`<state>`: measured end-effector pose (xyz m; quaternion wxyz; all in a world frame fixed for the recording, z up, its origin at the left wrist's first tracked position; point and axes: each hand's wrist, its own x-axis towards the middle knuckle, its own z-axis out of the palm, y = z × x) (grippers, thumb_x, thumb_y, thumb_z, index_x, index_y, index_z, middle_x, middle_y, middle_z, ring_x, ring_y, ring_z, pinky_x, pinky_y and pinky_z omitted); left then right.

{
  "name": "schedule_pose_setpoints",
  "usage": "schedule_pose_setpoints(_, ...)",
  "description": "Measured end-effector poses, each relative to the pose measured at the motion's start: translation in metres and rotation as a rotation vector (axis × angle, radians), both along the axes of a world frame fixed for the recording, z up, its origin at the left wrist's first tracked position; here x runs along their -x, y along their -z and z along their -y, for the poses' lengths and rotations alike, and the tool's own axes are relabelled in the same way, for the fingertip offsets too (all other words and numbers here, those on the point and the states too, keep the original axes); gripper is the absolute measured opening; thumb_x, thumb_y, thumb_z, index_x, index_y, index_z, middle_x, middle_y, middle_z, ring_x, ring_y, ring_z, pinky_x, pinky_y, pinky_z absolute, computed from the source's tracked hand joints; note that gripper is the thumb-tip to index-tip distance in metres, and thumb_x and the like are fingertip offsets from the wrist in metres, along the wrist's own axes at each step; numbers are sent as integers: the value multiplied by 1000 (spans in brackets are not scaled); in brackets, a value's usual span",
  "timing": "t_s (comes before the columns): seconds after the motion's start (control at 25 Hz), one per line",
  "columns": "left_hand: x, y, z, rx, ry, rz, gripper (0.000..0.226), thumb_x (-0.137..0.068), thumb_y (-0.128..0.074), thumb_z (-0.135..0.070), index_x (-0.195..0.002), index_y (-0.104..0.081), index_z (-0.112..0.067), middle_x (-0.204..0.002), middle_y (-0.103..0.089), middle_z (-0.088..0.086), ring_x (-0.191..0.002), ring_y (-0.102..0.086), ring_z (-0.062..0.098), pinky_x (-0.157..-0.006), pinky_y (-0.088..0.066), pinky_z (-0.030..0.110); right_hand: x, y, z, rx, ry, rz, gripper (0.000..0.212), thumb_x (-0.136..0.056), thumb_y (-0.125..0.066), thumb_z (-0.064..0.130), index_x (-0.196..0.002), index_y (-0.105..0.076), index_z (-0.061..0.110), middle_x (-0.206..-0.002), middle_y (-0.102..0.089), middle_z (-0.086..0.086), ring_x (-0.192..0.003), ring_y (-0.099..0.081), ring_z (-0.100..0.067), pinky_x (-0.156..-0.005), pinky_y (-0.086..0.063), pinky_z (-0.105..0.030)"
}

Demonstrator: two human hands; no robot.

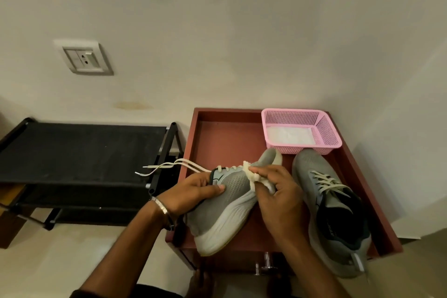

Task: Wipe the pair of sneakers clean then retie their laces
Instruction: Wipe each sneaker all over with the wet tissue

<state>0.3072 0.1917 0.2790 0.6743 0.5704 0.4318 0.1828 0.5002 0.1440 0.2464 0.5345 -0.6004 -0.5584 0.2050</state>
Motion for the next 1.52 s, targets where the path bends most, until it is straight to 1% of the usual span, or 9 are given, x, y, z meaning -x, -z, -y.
schedule_pose_setpoints(0.08, 3, 6, -6, 2, -62, -51, 27, -102, -48, -23, -96, -69, -7, -85, -75, 3, -78, -68, 13, -70, -55, 21, 6, 6, 1, -4, -11, 150, 32, -82, -69, -3, -105, -76, 18, -103, -64, 12, -96, -62, -3, -83, -52, -18)
schedule_pose_setpoints(0.2, 3, 15, -11, 16, -184, -81, 47, -102, -45, -36, -103, -70, 4, -101, -73, 19, -83, -66, 18, -77, -53, 24, 26, 11, 13, -37, -120, 284, 31, -82, -66, 3, -111, -74, 12, -104, -60, 8, -97, -60, -7, -85, -52, -22)
schedule_pose_setpoints(0.36, 5, 14, -13, 0, -188, -84, 42, -102, -43, -39, -97, -74, -11, -90, -75, 1, -84, -68, 11, -82, -51, 24, 50, 10, 29, -83, -356, 480, 28, -85, -62, 6, -110, -72, 11, -103, -58, 3, -97, -56, -11, -82, -49, -24)
schedule_pose_setpoints(0.6, 1, 15, -13, 3, -223, -150, 41, -101, -44, -44, -103, -72, -15, -108, -73, 6, -102, -66, 19, -98, -49, 32, 14, 7, -1, -53, -3, 517, 31, -83, -60, 1, -110, -73, 10, -105, -62, -1, -97, -58, -17, -82, -54, -39)
schedule_pose_setpoints(0.8, 1, 15, -14, -3, -222, -126, 47, -102, -43, -38, -101, -68, 2, -96, -68, 19, -86, -59, 24, -83, -47, 36, 52, 6, 22, -163, -333, 570, 26, -89, -55, 9, -106, -74, 8, -100, -64, -4, -93, -59, -16, -81, -48, -25)
schedule_pose_setpoints(1.0, -4, 15, -13, -24, -219, -157, 40, -102, -42, -37, -70, -48, -14, -64, -43, 4, -55, -37, 13, -56, -32, 23, 8, 8, 0, -61, 47, 569, 32, -83, -55, 8, -109, -73, 10, -103, -63, 0, -94, -57, -18, -81, -52, -37)
schedule_pose_setpoints(1.24, 0, 17, -17, -95, -206, -116, 45, -99, -45, -45, -95, -64, -4, -81, -53, 14, -74, -46, 22, -71, -38, 36, 48, 4, 33, -129, -484, 615, 28, -88, -54, 8, -108, -73, 12, -101, -63, -1, -90, -57, -16, -78, -46, -25)
schedule_pose_setpoints(1.4, -1, 21, -18, -133, -229, -160, 43, -102, -42, -41, -83, -62, -8, -70, -56, 7, -66, -50, 19, -59, -40, 22, 6, 8, 10, -65, -135, 561, 31, -84, -54, 4, -105, -75, 12, -100, -65, 2, -91, -60, -19, -83, -45, -20)
schedule_pose_setpoints(1.52, -2, 22, -19, -194, -261, -172, 49, -103, -42, -38, -59, -49, -17, -48, -47, -8, -45, -42, 6, -49, -35, 19, 26, 11, 25, -80, -245, 521, 30, -86, -52, 5, -103, -76, 11, -100, -65, 1, -92, -60, -18, -83, -46, -20)
